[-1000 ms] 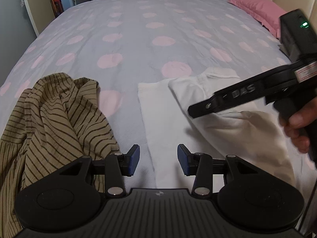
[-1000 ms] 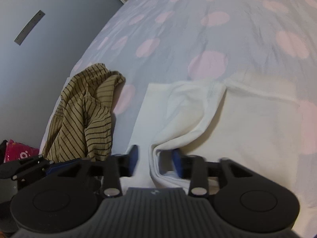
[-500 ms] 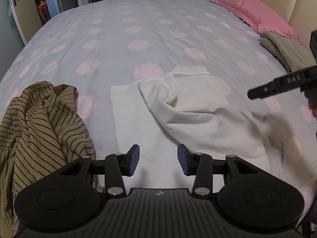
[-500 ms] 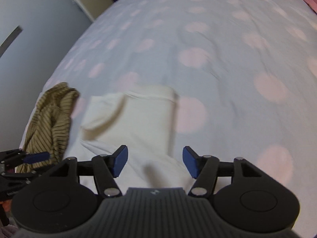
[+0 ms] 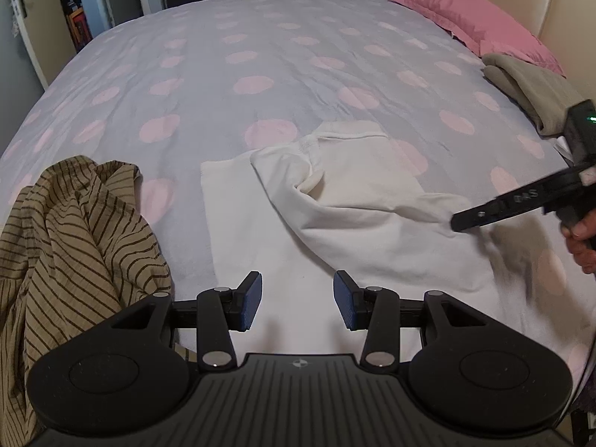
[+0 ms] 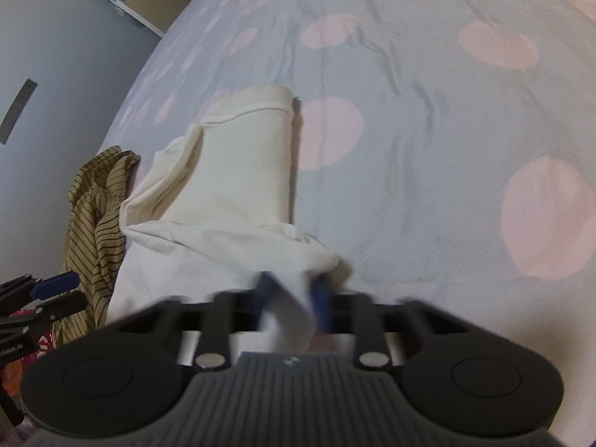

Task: Fold clothes

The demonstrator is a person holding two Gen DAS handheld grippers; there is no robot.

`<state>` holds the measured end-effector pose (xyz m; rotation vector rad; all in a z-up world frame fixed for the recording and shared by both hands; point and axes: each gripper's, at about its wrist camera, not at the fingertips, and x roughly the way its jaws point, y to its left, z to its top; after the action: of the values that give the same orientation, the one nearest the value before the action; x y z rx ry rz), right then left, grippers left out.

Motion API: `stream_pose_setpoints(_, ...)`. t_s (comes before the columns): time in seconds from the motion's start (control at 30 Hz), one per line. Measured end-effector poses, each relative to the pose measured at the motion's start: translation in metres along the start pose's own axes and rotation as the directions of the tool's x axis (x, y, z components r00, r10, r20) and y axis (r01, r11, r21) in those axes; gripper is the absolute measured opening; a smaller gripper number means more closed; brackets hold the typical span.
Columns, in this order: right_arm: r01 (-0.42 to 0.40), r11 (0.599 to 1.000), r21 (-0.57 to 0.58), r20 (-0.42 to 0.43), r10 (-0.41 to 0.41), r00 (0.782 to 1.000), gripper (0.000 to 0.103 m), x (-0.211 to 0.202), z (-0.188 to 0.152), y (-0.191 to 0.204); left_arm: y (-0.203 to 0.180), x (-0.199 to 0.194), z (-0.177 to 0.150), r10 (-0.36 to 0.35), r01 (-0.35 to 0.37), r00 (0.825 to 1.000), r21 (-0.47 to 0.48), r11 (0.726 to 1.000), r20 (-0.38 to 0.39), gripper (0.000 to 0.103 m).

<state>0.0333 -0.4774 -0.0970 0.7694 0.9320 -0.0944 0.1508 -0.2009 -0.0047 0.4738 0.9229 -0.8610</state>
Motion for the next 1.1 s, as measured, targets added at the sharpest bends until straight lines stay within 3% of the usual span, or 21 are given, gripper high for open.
stream_pose_setpoints(0.1, -0.024, 0.997, -0.067, 0.028, 0.026, 0.999, 0.009, -0.02, -0.003, 0.016, 0.002, 0.0, -0.001, -0.004, 0.003, 1.0, -0.01, 1.0, -0.003, 0.04)
stream_pose_setpoints(0.2, -0.077, 0.988, -0.135, 0.047, 0.084, 0.995, 0.009, -0.041, -0.01, 0.039, 0.003, -0.003, -0.002, -0.014, 0.014, 1.0, -0.022, 1.0, -0.004, 0.04)
stream_pose_setpoints(0.4, -0.172, 0.94, -0.296, 0.04, 0.192, 0.98, 0.009, -0.06, -0.034, 0.101, 0.016, -0.021, -0.006, -0.102, 0.104, 0.995, -0.139, 0.985, 0.023, 0.04)
stream_pose_setpoints(0.6, -0.218, 0.879, -0.424, -0.046, 0.219, 0.975, 0.008, -0.033, -0.069, 0.157, 0.039, -0.04, -0.015, -0.09, 0.099, 0.995, -0.227, 0.969, 0.051, 0.04)
stream_pose_setpoints(0.87, -0.244, 0.822, -0.515, -0.17, 0.18, 0.969, 0.008, 0.034, -0.112, 0.196, 0.058, -0.042, -0.045, -0.067, 0.063, 0.998, -0.246, 0.967, -0.008, 0.041)
stream_pose_setpoints(0.97, -0.244, 0.823, -0.513, -0.192, 0.166, 0.967, 0.015, 0.054, -0.122, 0.202, 0.06, -0.038, -0.056, -0.076, 0.065, 0.996, -0.239, 0.969, -0.04, 0.041)
stream_pose_setpoints(1.03, -0.256, 0.824, -0.505, -0.207, 0.172, 0.963, 0.028, 0.06, -0.127, 0.202, 0.059, -0.035, -0.063, -0.09, 0.075, 0.994, -0.229, 0.971, -0.059, 0.043)
stream_pose_setpoints(1.1, -0.279, 0.813, -0.512, -0.232, 0.182, 0.956, 0.033, 0.059, -0.132, 0.201, 0.059, -0.031, -0.07, -0.104, 0.085, 0.992, -0.218, 0.972, -0.077, 0.044)
